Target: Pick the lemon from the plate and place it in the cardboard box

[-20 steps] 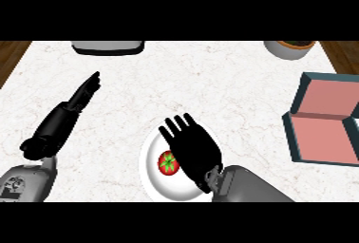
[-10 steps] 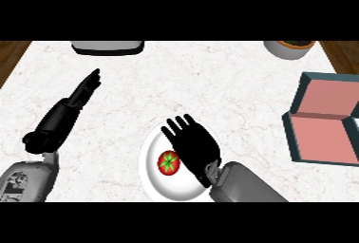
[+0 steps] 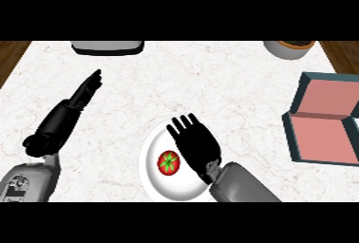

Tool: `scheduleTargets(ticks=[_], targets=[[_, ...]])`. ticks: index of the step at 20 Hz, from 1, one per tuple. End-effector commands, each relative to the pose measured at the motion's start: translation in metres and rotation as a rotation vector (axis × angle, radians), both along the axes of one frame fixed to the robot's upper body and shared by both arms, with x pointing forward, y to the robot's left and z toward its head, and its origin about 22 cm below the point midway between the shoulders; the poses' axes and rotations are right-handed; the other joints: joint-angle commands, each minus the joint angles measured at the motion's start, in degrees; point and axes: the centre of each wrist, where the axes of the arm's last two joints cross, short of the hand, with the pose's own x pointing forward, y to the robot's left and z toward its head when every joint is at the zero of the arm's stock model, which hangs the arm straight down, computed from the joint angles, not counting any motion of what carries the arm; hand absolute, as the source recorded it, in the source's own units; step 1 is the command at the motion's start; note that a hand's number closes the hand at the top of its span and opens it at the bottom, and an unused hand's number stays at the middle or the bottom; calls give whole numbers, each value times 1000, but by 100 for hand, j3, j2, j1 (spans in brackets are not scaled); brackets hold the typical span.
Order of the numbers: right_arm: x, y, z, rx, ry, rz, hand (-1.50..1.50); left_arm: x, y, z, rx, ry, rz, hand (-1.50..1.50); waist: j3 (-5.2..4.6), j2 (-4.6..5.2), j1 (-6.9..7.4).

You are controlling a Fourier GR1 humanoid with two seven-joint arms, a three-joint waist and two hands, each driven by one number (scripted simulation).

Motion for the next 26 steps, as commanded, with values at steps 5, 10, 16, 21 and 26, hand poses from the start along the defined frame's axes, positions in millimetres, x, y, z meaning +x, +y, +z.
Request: scheduleTargets(ticks=[5,10,16,21,26], targets=[[11,-16,-31,1,58,4,-150,-4,18,-8,-7,-8,-9,0,0,3,3],[41,-1,-20,43,-2,162,150,1,11,-8,-11,-6,-11,0,0,15,37],[36,-4,-35,91,-125,201,150,-2,-6,-5,1,11,5,0,1,6,18],[-55,-56,-75,240,73,475,150,-9,24,-10,6,8,40,0,3,-57,-202],[-104,-101,-55,380,100,671,150,-11,23,-17,-8,24,66,0,-2,-73,-347]])
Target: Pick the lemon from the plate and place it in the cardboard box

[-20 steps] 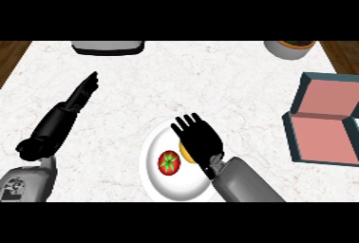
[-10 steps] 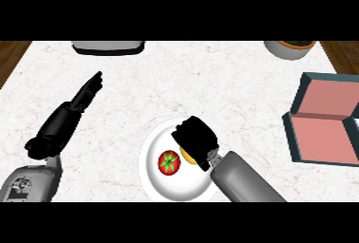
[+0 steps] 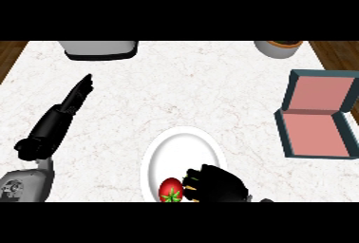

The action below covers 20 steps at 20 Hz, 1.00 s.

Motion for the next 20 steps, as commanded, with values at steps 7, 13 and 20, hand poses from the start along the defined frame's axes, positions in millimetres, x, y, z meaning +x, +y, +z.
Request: scheduleTargets(ticks=[7,13,20], targets=[[-83,-98,82,234,-137,224,150,1,11,-5,-12,-6,15,0,-8,57,-99],[-88,-138,138,403,-162,56,150,0,0,3,18,-2,19,0,0,87,-66],[-78,-164,168,612,-99,-337,150,1,-5,10,11,-19,-17,0,-9,115,79]])
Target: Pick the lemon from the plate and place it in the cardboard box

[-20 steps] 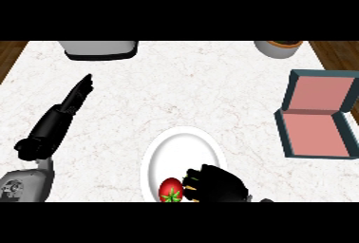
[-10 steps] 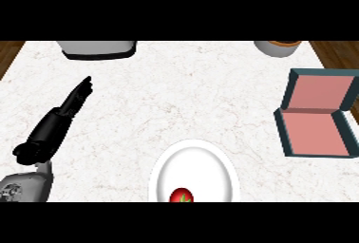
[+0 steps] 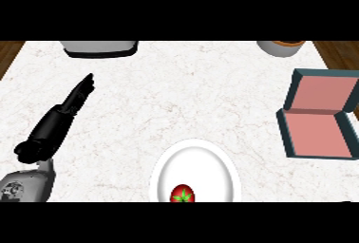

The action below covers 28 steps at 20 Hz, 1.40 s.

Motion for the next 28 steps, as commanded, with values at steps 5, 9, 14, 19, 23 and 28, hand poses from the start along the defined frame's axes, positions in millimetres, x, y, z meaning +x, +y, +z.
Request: scheduleTargets(ticks=[5,9,14,19,23,28], targets=[[37,-43,59,179,66,-271,150,4,3,10,13,-14,-44,0,-5,21,221],[83,-79,78,205,98,-338,150,11,-15,3,-1,-22,-56,0,-2,33,279],[127,-109,74,-28,67,-406,150,18,-25,-4,-13,-8,-68,0,1,63,336],[146,-127,69,-277,261,-442,150,20,-13,13,-15,-20,-89,0,0,82,458],[181,-129,48,-324,296,-384,150,16,-28,0,-8,-16,-83,0,4,74,468],[193,-160,42,-498,407,-415,150,22,-13,8,-9,-8,-77,0,5,80,473]])
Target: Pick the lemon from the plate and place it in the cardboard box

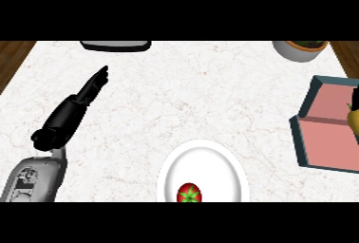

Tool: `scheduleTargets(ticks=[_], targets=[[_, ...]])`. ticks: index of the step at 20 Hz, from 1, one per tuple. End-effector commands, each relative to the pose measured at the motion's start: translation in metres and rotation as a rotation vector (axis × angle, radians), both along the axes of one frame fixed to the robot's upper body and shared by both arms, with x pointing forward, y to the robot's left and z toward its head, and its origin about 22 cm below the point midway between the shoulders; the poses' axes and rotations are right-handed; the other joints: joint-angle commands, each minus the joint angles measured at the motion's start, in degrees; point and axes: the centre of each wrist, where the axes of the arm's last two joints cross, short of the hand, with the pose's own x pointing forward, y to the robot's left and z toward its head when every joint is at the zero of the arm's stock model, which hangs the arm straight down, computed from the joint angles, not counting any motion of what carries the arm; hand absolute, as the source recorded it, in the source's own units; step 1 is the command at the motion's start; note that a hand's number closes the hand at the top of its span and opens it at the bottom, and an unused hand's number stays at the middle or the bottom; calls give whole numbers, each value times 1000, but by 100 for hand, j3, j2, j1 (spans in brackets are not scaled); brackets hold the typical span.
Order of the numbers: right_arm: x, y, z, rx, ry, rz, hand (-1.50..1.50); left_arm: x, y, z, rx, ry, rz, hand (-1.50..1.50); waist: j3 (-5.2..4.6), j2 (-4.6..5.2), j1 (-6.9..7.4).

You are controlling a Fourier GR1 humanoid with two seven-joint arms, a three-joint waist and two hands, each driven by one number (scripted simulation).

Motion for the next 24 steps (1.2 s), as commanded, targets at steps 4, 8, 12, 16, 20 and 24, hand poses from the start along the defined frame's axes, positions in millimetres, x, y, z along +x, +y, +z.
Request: scheduleTargets(ticks=[4,8,12,16,20,24], targets=[[27,-23,-19,-36,169,128,-150,-9,3,2,23,-8,9,0,4,-12,22],[40,-12,-16,201,120,249,-150,-2,-2,-5,2,2,18,0,3,-23,-66],[41,-14,-41,685,115,237,-150,-5,1,-10,-3,16,10,0,13,-44,-110],[40,-32,-53,989,194,103,-150,-5,4,-5,12,-4,29,0,1,-58,-150],[51,-50,-39,1133,252,-36,-150,-4,-10,-15,-3,8,-15,0,-1,20,-45],[44,-77,-30,1214,225,-132,-150,-7,15,6,-5,-19,-1,0,13,8,26]])
